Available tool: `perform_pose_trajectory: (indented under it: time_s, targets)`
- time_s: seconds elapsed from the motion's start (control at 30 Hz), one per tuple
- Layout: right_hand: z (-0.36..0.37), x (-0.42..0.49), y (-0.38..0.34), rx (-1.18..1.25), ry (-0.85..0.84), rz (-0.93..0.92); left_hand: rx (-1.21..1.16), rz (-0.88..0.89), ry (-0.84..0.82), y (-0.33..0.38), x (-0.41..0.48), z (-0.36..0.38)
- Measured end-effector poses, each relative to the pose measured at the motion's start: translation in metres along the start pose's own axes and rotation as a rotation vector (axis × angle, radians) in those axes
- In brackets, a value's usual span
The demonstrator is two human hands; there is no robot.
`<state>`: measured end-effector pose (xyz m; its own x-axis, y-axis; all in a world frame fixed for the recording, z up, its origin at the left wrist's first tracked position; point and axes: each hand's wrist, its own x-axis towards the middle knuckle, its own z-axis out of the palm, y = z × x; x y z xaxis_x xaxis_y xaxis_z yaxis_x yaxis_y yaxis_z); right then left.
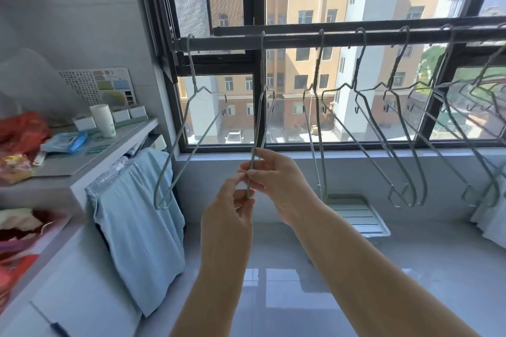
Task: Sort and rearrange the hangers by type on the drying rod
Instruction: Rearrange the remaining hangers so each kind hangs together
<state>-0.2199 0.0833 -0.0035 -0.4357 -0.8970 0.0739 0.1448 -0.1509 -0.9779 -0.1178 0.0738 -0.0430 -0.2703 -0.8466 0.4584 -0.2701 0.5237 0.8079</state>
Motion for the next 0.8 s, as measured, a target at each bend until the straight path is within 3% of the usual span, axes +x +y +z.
perform_pose_trajectory:
  time_s: [0.27, 0.8]
  targets:
    - [0.011, -0.002, -0.003, 0.000, -0.072, -0.007, -0.039, -0.020, 0.037, -0.001, -0.004, -0.013]
    - [0.030, -0.003, -0.005, -0.015, -0.061, 0.024, -0.010, -0.033, 0.048, -0.005, -0.001, -0.028]
